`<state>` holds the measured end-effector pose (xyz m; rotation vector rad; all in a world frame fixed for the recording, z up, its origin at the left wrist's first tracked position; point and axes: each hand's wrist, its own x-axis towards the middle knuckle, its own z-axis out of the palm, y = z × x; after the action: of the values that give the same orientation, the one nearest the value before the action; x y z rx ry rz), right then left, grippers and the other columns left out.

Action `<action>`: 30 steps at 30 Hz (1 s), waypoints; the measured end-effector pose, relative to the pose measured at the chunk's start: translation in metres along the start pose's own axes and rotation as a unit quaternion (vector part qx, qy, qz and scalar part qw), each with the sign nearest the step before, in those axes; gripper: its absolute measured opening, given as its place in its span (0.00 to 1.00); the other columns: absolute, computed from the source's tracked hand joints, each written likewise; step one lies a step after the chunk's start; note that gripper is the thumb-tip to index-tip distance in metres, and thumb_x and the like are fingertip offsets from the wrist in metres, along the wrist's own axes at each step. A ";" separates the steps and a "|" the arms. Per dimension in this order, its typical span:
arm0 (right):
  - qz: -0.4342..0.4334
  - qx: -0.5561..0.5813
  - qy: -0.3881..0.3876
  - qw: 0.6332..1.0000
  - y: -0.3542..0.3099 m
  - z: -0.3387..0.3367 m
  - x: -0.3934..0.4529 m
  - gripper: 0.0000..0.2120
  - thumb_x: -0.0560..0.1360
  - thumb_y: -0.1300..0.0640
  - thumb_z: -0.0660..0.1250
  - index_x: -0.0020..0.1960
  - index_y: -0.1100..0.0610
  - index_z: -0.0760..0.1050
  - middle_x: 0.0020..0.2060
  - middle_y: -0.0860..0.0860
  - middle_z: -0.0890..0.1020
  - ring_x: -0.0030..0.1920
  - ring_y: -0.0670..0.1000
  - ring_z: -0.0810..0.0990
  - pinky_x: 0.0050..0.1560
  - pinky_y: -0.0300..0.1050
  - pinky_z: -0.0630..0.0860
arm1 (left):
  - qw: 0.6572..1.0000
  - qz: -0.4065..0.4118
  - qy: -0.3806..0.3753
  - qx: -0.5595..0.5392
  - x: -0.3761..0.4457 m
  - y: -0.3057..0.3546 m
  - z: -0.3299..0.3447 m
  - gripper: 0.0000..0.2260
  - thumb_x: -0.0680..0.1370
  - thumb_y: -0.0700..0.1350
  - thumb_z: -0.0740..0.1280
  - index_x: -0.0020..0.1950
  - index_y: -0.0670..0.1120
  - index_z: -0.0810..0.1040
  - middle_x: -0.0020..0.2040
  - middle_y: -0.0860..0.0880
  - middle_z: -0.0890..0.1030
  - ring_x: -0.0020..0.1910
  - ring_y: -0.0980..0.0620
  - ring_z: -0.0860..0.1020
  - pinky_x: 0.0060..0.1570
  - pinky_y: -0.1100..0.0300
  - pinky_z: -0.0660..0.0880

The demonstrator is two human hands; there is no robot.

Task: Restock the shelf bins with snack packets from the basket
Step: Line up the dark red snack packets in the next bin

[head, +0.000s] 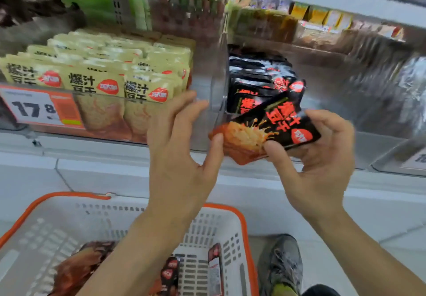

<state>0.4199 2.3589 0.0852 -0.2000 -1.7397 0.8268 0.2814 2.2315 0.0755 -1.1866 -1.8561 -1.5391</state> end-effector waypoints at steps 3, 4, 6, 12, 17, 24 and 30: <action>-0.044 -0.036 0.070 0.996 0.004 -0.042 0.022 0.27 0.73 0.68 0.74 0.62 0.53 0.64 0.54 0.59 0.76 0.44 0.62 0.82 0.37 0.59 0.81 | 0.996 0.032 -0.065 0.061 0.009 0.005 0.032 0.32 0.76 0.47 0.74 0.75 0.38 0.66 0.75 0.40 0.66 0.76 0.42 0.63 0.74 0.41 0.59; -0.050 -0.054 0.091 0.993 0.006 -0.054 0.029 0.26 0.73 0.68 0.74 0.62 0.54 0.63 0.54 0.58 0.76 0.44 0.63 0.82 0.37 0.59 0.81 | 0.992 0.036 -0.083 0.091 0.010 0.004 0.041 0.35 0.75 0.51 0.74 0.77 0.39 0.63 0.76 0.41 0.64 0.77 0.43 0.61 0.76 0.41 0.55; -0.053 -0.098 0.112 0.987 0.010 -0.074 0.045 0.26 0.74 0.66 0.74 0.63 0.54 0.63 0.56 0.57 0.75 0.49 0.64 0.81 0.42 0.61 0.81 | 0.982 0.044 -0.092 0.158 0.010 0.003 0.055 0.39 0.75 0.56 0.72 0.78 0.39 0.60 0.76 0.42 0.65 0.76 0.44 0.63 0.78 0.43 0.50; -0.006 -0.212 -0.006 0.977 0.036 -0.088 0.096 0.24 0.73 0.63 0.73 0.61 0.47 0.66 0.56 0.42 0.78 0.49 0.48 0.81 0.45 0.48 0.79 | 0.973 0.057 -0.041 0.219 0.006 -0.004 0.070 0.41 0.73 0.58 0.73 0.77 0.38 0.62 0.74 0.42 0.69 0.70 0.42 0.68 0.77 0.48 0.50; 0.097 -0.337 -0.133 0.927 0.066 -0.072 0.129 0.24 0.70 0.59 0.78 0.55 0.49 0.66 0.48 0.44 0.80 0.32 0.35 0.75 0.37 0.40 0.76 | 0.968 0.086 -0.040 0.231 0.006 -0.012 0.068 0.39 0.76 0.61 0.70 0.77 0.38 0.63 0.74 0.41 0.69 0.67 0.42 0.68 0.75 0.47 0.56; 0.143 -0.457 -0.236 0.846 0.086 -0.048 0.144 0.31 0.65 0.50 0.82 0.56 0.53 0.64 0.52 0.52 0.70 0.51 0.57 0.73 0.51 0.53 0.73 | 0.964 0.097 -0.049 0.243 0.005 -0.013 0.066 0.38 0.76 0.60 0.69 0.78 0.38 0.62 0.75 0.40 0.68 0.66 0.40 0.70 0.73 0.44 0.59; 0.158 -0.449 -0.227 0.850 0.090 -0.049 0.144 0.33 0.63 0.49 0.83 0.59 0.54 0.67 0.55 0.53 0.70 0.50 0.58 0.76 0.53 0.57 0.76 | 0.962 0.091 -0.045 0.252 0.003 -0.011 0.070 0.38 0.76 0.59 0.69 0.78 0.38 0.62 0.75 0.40 0.68 0.67 0.40 0.68 0.74 0.45 0.57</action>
<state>0.3903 2.5214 0.1474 -1.0065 -2.4958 0.2096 0.2830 2.2985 0.0528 -1.1525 -1.9709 -0.8510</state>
